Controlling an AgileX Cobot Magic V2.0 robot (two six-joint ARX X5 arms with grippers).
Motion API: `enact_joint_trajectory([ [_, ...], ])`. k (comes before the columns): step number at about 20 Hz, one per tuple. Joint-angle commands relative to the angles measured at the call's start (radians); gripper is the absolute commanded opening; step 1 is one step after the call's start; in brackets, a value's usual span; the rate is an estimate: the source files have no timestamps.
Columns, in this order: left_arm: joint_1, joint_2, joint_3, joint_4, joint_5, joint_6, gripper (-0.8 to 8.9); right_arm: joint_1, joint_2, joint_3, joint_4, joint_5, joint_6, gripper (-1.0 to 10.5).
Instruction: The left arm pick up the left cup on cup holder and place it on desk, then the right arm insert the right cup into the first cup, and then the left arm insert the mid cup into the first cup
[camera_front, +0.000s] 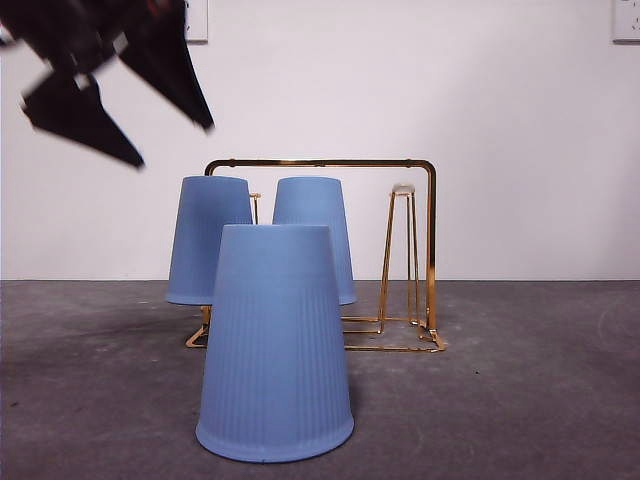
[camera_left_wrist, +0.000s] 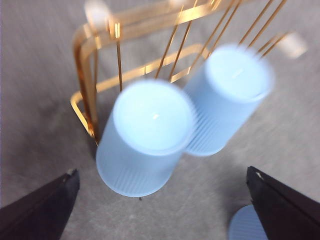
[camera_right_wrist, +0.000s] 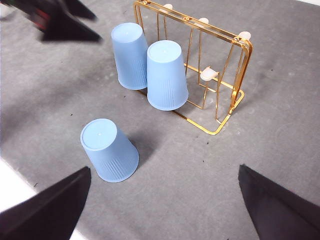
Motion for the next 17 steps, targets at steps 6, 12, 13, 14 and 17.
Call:
enact_joint_trajectory([
  [6, -0.013, 0.151, 0.02, 0.15, 0.002, 0.027, 5.28, 0.006, 0.006, 0.009, 0.01, -0.002, 0.024, 4.6],
  [12, -0.041, 0.182, 0.02, 0.206, 0.01, 0.024, 4.07, 0.006, 0.006, 0.009, 0.01, -0.002, 0.036, 4.6],
  [13, -0.043, 0.182, 0.02, 0.204, 0.01, 0.024, 3.56, 0.006, 0.006, 0.009, 0.01, -0.002, 0.037, 4.6],
  [14, -0.043, 0.182, 0.02, 0.204, 0.01, 0.024, 3.22, 0.006, 0.006, 0.009, 0.01, -0.001, 0.037, 4.6],
  [17, -0.043, 0.182, 0.021, 0.205, 0.01, 0.024, 3.03, 0.006, 0.006, 0.009, 0.01, 0.001, 0.037, 4.6],
])
